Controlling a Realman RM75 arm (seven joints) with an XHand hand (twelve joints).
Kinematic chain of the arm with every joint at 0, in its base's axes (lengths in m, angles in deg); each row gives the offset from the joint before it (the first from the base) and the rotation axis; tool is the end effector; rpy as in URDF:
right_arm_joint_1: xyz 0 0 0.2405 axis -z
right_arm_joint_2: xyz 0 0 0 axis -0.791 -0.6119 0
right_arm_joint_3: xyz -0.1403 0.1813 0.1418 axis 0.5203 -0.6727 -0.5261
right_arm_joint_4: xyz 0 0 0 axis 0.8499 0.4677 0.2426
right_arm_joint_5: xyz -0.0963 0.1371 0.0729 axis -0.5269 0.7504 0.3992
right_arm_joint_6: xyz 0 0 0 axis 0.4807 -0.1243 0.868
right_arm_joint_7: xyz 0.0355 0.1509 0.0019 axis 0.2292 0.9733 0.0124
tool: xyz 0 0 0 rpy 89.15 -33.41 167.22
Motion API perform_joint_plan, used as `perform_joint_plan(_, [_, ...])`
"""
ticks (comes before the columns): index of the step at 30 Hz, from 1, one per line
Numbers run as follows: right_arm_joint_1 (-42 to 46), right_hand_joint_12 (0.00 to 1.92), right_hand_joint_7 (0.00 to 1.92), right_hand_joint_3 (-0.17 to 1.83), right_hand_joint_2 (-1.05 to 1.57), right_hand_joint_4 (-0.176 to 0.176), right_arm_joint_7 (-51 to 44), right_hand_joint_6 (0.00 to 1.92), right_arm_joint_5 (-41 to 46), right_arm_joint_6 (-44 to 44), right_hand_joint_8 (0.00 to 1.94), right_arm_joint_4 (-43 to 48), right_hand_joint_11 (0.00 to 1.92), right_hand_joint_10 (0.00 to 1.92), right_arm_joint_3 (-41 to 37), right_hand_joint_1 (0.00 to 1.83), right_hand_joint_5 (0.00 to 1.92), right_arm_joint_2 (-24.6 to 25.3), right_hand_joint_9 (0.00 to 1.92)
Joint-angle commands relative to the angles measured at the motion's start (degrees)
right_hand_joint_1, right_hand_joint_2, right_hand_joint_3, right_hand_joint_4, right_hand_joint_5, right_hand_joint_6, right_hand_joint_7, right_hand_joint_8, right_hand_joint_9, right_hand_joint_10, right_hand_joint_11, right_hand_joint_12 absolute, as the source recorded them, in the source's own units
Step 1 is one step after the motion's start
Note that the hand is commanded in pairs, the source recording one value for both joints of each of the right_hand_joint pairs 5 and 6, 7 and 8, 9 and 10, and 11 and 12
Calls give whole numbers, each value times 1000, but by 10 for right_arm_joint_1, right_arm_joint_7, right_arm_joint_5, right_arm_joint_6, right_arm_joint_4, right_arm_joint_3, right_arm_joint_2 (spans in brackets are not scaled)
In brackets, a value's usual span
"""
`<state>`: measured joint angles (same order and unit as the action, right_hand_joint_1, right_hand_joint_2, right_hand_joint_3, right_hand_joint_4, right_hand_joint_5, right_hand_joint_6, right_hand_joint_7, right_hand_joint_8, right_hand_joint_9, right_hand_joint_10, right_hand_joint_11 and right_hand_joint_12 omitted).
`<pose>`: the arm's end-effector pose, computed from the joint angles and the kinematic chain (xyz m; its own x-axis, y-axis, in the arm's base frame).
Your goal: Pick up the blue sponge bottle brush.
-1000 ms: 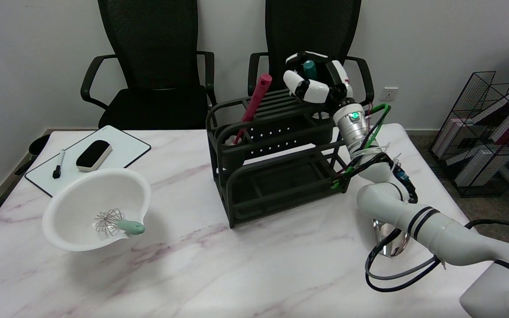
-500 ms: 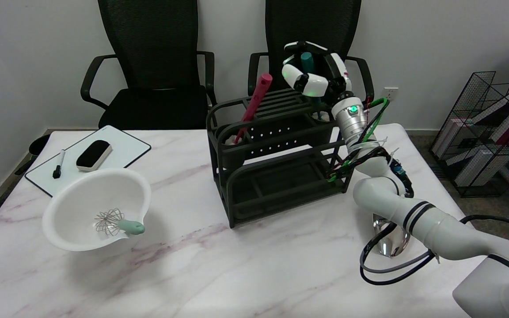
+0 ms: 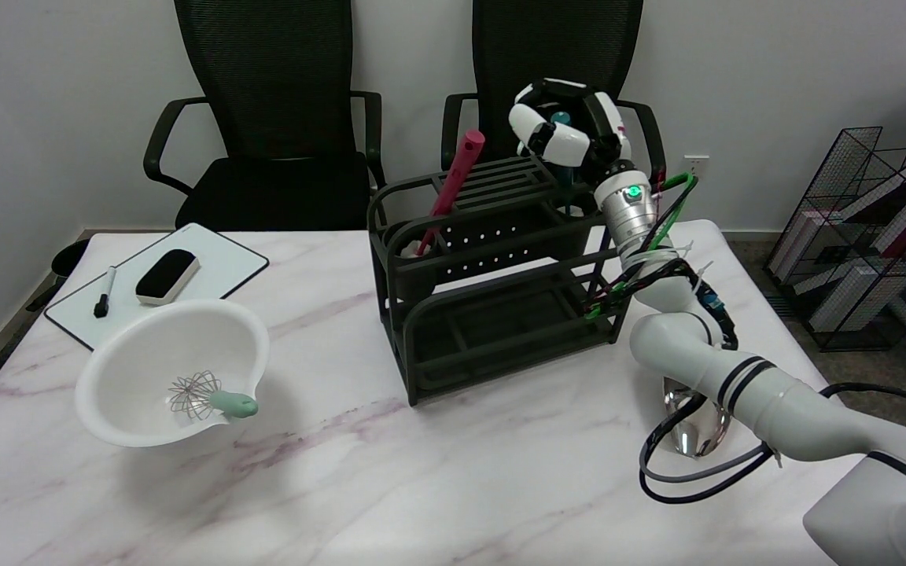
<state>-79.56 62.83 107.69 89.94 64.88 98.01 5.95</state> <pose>-0.1980 -0.4303 0.3639 0.0732 0.1634 0.9838 -0.9195 -0.3708 0.1300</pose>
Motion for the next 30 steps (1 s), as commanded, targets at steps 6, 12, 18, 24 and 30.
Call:
perform_joint_plan(6, [-5, 1422, 1531, 1011, 428, 0, 1, 1076, 8, -3, 1531, -11, 1422, 1535, -4, 1016, 1076, 2, 1535])
perform_joint_plan(12, [-3, 1314, 1406, 1095, 309, 0, 1, 1021, 9, -3, 1406, -13, 1314, 1392, -3, 1052, 1021, 2, 1392])
perform_joint_plan(18, [-1, 1395, 1542, 1028, 422, 0, 1, 1168, 9, -2, 1542, -14, 1395, 1527, -6, 979, 1168, 1, 1527])
perform_joint_plan(24, [-1, 1582, 1730, 916, 638, 0, 1, 1401, 24, -3, 1730, -14, 1582, 1706, -2, 933, 1401, 1, 1706])
perform_joint_plan(30, [-2, 1613, 1754, 906, 690, 0, 1, 1483, 24, -3, 1754, -15, 1613, 1732, 0, 899, 1483, 1, 1732])
